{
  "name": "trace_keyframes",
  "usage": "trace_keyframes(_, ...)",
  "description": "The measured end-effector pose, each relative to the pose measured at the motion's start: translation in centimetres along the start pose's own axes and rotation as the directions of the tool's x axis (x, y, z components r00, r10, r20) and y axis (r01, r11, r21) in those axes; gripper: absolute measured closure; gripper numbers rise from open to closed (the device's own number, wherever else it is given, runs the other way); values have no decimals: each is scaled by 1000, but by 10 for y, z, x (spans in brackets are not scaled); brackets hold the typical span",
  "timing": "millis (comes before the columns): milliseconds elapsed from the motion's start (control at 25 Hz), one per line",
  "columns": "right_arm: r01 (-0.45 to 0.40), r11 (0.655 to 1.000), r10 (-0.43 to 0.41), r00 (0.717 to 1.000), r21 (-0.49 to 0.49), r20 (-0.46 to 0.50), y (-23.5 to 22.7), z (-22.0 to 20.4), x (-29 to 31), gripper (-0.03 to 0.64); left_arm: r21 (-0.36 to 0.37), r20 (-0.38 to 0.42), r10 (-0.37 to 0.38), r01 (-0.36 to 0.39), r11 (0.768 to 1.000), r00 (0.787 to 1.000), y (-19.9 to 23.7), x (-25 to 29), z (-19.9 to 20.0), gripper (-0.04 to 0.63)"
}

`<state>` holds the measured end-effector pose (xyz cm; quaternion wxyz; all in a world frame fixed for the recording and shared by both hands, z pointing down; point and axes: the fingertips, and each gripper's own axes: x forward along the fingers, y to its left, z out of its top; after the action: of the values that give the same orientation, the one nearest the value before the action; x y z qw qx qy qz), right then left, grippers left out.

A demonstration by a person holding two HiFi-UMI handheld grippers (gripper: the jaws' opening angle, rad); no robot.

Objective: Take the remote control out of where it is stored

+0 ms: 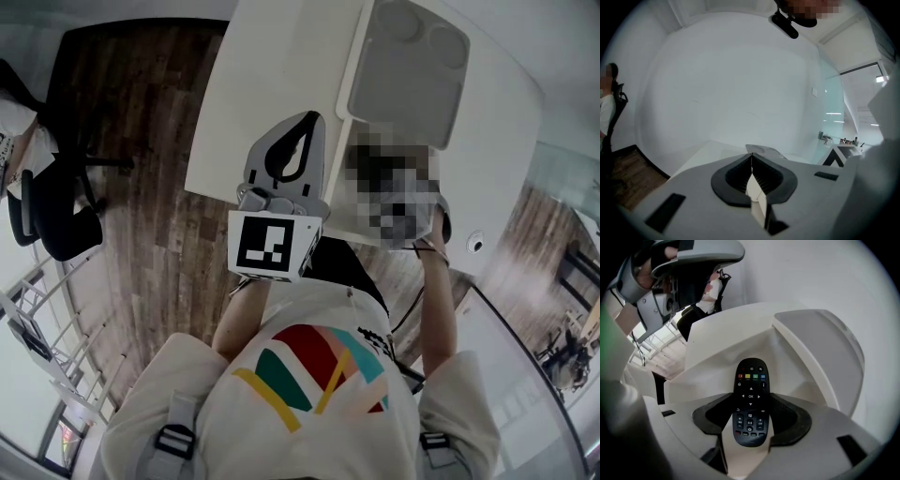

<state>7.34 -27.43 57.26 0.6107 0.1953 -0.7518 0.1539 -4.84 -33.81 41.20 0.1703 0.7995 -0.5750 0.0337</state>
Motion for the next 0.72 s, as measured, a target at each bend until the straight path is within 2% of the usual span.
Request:
trace_keyframes(80,25,999,-27,999,36,45,-4,9,-9,371,1,13,15,-15,1000,1000,4,-2,8,588)
trace_keyframes(200,42,999,-46,994,34,101,-5,25,-25,371,-5,40,38,-38,999,998,11,-5,19,588)
trace_keyframes(440,46,996,-62,975,76,213,-15,48,-51,371,23,102,11,-13,1000,995,4,-4,49,588)
trace_keyframes(600,83,987,-122,947,139,297,-26,63,-76,371,51,145,-25,18,999,989,-7,-4,71,588)
trace_keyframes(720,126,975,-185,914,181,362,-37,73,-101,371,83,177,-52,37,996,983,-16,-2,90,588)
